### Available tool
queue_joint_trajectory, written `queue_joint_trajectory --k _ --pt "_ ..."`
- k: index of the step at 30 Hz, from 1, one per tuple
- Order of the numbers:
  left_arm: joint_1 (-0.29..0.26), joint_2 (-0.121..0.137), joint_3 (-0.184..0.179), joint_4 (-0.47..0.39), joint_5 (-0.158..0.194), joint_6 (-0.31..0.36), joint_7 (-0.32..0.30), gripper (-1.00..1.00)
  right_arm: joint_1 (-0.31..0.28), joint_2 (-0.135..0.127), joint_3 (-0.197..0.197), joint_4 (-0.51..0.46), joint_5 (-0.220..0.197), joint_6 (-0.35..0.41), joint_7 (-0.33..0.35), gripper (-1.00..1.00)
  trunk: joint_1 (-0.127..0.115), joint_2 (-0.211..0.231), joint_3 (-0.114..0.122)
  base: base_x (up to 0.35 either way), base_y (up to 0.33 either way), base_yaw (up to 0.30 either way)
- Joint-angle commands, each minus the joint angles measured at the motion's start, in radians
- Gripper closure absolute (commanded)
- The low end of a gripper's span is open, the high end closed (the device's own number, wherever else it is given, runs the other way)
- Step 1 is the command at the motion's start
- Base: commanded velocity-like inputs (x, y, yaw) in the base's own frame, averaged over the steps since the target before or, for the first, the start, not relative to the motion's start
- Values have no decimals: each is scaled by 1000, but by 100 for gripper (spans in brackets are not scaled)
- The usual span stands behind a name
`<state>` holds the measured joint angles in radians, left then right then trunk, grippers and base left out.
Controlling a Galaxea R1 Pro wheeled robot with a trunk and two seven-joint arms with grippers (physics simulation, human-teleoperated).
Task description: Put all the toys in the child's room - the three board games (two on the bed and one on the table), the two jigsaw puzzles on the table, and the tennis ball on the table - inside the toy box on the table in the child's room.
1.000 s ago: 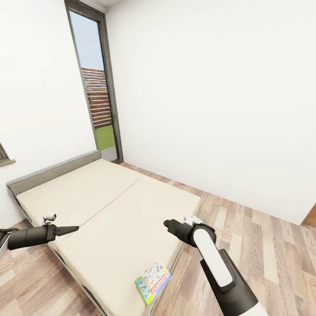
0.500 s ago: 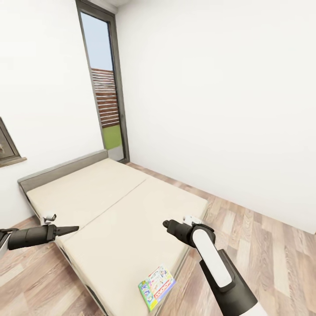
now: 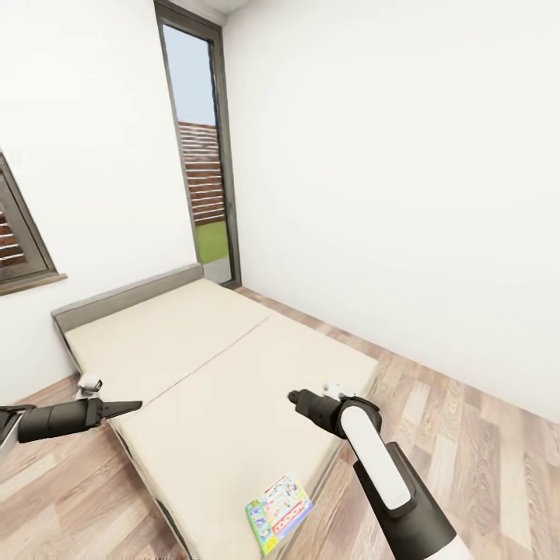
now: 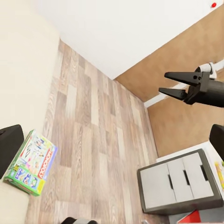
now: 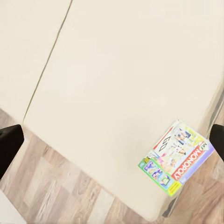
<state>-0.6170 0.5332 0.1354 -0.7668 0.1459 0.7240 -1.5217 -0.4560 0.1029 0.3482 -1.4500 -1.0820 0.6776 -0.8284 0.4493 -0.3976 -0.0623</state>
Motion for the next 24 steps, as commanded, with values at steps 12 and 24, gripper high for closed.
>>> queue_joint_trajectory --k 12,24 --pt "0 -7 0 0 0 -1 -4 -100 -1 0 3 -2 -7 2 -9 -100 1 -2 -2 0 -75 106" --pt "0 -7 0 0 0 -3 -5 -100 -1 0 3 -3 -7 2 -9 -100 1 -2 -2 9 -55 82"
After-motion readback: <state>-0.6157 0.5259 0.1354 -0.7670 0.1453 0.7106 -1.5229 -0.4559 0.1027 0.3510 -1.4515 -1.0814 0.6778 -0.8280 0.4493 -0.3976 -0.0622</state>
